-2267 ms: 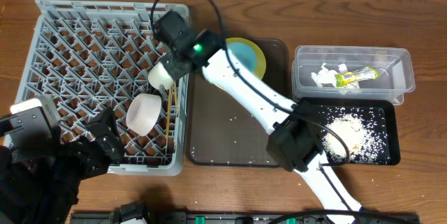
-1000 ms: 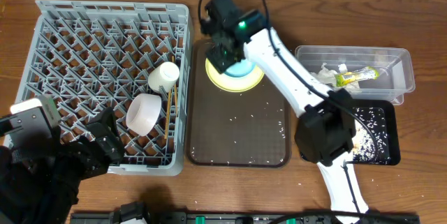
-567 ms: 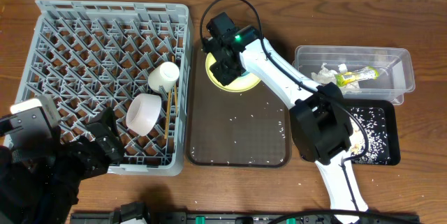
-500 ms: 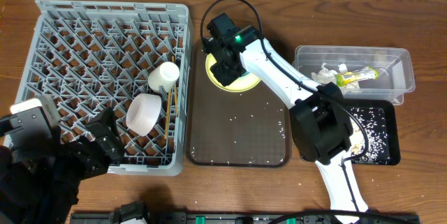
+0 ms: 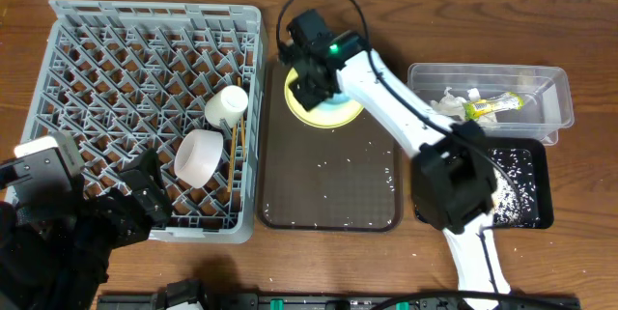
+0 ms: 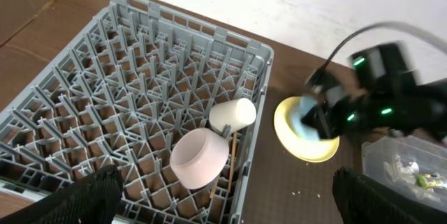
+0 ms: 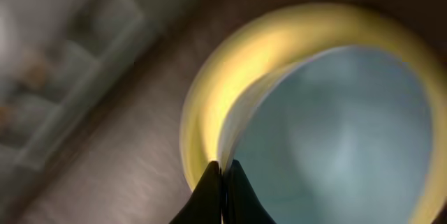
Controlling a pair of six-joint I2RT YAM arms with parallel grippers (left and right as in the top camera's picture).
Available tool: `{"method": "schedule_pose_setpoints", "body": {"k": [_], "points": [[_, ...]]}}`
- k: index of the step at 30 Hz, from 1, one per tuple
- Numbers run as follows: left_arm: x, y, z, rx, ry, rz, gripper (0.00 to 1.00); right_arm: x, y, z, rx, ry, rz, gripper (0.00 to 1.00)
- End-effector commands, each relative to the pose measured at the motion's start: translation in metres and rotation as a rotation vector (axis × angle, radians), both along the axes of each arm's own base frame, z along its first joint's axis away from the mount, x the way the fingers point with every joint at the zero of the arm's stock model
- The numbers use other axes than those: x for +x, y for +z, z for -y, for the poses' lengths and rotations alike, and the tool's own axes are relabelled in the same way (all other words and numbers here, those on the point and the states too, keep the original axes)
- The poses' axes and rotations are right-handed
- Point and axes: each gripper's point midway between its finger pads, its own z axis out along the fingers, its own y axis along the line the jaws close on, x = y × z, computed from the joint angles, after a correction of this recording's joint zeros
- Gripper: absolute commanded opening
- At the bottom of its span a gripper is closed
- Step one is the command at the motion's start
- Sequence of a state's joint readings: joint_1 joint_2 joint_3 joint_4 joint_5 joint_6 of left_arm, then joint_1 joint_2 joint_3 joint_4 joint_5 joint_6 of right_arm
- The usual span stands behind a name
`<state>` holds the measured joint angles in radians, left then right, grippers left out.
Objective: Sort waste into correct bins and load items into the dishwasher
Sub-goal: 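Move the right gripper to the light-blue bowl and grasp its rim, then carry the light-blue bowl left and place it in the rack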
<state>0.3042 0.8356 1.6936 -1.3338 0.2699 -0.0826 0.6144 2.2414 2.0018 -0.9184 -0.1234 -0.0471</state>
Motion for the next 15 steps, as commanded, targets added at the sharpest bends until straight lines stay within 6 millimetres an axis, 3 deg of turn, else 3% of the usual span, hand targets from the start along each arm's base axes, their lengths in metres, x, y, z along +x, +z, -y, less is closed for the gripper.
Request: {"method": "schedule_pose_setpoints", "body": {"k": [1,4,8,12,15], "points": [[0.0,0.002,-0.001,-0.003,0.012,0.006,0.97,0.0,0.124,-0.034,0.33,0.049,0.138,0.01],[0.0,0.002,-0.001,-0.002,0.012,0.006,0.97,0.0,0.17,-0.057,0.558,0.088,0.151,0.01],[0.0,0.002,-0.001,-0.003,0.012,0.006,0.97,0.008,0.21,-0.081,0.798,0.127,0.154,0.01],[0.0,0.002,-0.001,-0.003,0.012,0.006,0.97,0.013,0.227,-0.108,0.986,0.203,0.142,0.01],[0.0,0.002,-0.001,-0.003,0.012,0.006,0.97,0.017,0.223,-0.131,1.124,0.254,0.097,0.01]]}}
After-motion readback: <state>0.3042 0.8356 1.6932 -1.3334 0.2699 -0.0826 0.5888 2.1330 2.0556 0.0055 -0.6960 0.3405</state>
